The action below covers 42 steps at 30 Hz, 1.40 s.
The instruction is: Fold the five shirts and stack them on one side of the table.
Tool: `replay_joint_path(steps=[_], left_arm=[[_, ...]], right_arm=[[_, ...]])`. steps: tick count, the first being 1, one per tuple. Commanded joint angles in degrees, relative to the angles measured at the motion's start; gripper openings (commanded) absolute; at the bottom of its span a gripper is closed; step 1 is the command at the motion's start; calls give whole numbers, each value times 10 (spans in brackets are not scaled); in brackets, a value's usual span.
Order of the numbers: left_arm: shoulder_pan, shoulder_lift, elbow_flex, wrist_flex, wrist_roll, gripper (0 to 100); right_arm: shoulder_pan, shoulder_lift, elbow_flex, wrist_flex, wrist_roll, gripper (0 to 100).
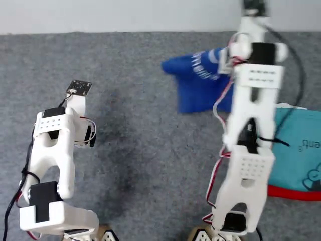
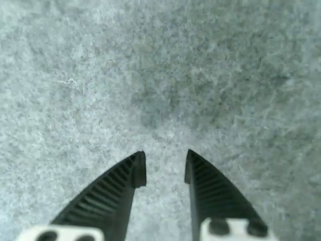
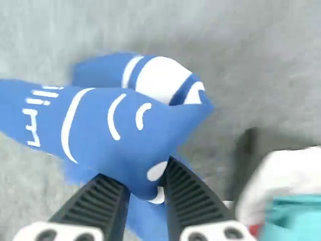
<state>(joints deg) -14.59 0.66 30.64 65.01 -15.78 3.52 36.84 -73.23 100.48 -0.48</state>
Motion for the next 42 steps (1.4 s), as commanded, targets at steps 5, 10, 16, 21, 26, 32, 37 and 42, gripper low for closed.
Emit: replay_joint_path(steps=[5,10,16,21,26,32,37,42], left_arm=[[-1,-22,-6,4,3,138],[-1,-22,-6,4,3,138],[-1,-22,-6,4,3,138],[-1,-22,-4,4,3,138],[-1,-22,-4,4,3,138],[-1,-22,-5,4,3,138],[-1,-22,-3,4,3,138],[-1,-22,-2,4,3,138]], right_arm=[[77,-159,120,24,-8,9],[72,-213,193,22,-4,9],[37,-249,192,22,-4,9],[7,-289,192,22,-4,9],[115,-319,206,24,-4,9],[278,-349,359,23,-4,9],[412,-357,542,-22,21,9],[519,-357,677,-115,47,9]])
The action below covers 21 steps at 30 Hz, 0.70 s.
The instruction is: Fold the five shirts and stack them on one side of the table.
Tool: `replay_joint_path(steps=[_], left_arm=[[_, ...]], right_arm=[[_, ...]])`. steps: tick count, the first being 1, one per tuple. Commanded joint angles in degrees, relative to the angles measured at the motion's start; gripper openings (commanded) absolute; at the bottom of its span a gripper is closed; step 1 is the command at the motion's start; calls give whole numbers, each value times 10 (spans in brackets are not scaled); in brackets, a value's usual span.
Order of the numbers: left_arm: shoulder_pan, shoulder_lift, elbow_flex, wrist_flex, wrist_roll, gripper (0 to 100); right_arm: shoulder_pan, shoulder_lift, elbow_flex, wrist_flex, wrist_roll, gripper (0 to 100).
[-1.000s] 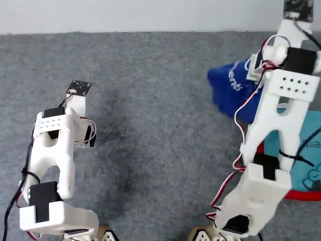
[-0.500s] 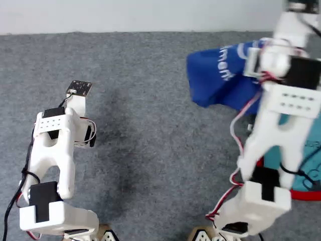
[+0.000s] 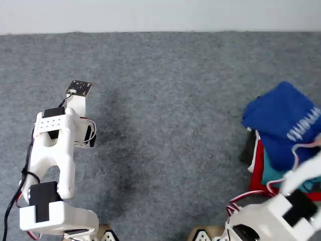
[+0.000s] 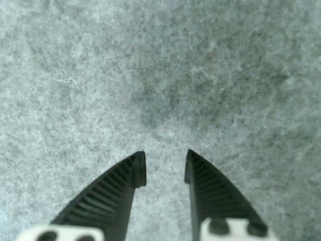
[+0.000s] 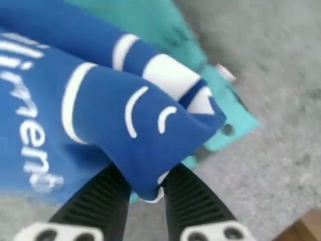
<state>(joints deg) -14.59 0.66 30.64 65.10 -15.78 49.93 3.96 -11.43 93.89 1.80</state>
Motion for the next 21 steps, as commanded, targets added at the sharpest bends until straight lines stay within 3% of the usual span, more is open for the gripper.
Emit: replay_joint_path(steps=[1,10,14,21], left_arm=[[-1,-21,-2,4,3,138],[0,-21,-1,4,3,138],[0,-21,-2,12,3,139],[0,-21,-1,15,-27,141]], right_arm=[[67,-29,81,-63,33,9],[94,-29,194,-133,52,9],[95,-40,130,-80,95,28],[95,-95,-39,84,124,362]])
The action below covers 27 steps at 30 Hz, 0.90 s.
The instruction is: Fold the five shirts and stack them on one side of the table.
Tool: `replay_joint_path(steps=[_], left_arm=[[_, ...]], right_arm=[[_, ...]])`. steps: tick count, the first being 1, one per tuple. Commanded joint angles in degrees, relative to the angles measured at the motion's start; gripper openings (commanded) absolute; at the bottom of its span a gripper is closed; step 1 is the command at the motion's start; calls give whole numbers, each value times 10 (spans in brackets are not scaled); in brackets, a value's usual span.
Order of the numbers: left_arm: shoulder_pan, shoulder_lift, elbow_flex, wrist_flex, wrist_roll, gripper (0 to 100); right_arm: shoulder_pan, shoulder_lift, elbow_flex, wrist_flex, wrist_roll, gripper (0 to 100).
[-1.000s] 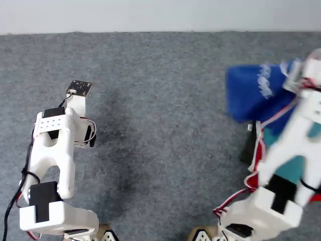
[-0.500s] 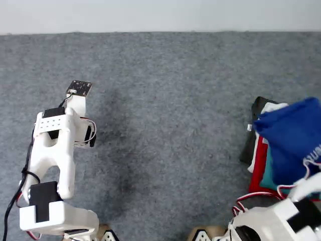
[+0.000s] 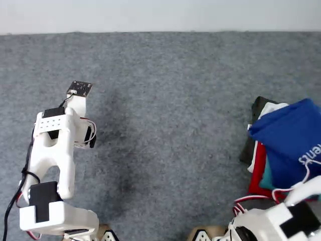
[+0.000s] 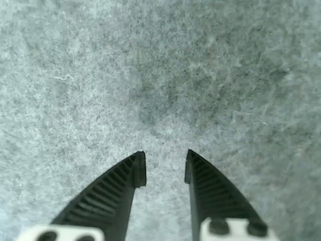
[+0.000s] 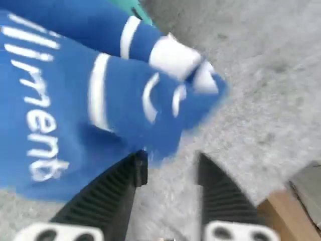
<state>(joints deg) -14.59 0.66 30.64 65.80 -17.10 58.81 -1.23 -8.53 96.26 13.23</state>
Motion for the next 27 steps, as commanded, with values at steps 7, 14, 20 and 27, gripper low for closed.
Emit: replay_joint_path(steps=[7,14,20,27], left_arm=[[-1,-21,-2,11,-16,141],[-1,-21,-1,13,-16,139],[-1,-21,-1,13,-16,138],[-1,-21,-1,13,-16,138]], right_arm=[[-30,-136,-78,54,-4,494],[-222,-121,-2,-119,-80,494],[-233,-62,56,-210,-108,494],[-232,-9,59,-284,-108,494]])
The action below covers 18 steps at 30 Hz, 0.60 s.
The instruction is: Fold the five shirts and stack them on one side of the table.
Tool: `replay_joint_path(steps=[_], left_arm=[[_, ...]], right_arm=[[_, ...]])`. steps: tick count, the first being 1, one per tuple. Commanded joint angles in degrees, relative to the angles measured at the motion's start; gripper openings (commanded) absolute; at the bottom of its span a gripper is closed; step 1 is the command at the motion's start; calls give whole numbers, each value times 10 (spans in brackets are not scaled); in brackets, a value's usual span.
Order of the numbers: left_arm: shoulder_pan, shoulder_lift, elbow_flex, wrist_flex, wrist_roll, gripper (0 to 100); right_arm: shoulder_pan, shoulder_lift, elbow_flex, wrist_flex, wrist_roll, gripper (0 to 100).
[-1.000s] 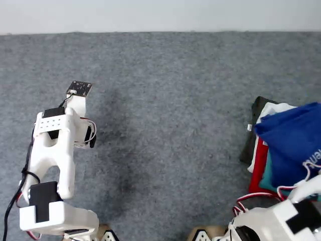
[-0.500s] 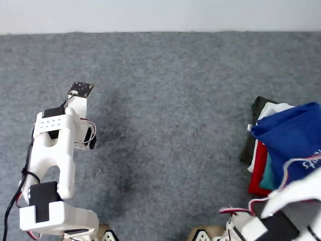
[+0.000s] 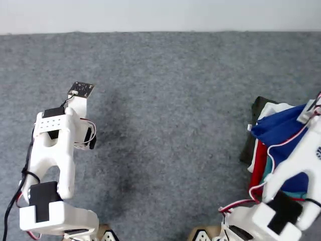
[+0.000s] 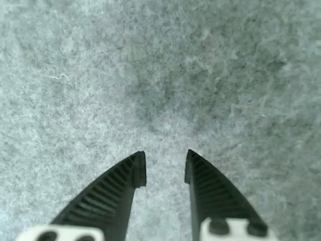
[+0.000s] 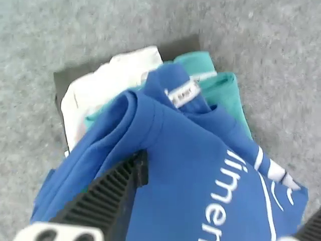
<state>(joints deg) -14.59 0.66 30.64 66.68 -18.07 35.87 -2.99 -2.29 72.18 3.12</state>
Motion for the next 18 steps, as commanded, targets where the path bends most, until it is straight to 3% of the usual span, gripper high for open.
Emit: replay_joint_path(steps=[1,11,18], left_arm=[[-1,-21,-1,4,-6,138],[-1,-21,21,0,-6,138],[-1,-21,21,0,-6,138]], right_arm=[[-2,20,-4,-62,-7,494],[-1,140,-4,-289,-4,493],[0,124,-27,-246,-4,493]])
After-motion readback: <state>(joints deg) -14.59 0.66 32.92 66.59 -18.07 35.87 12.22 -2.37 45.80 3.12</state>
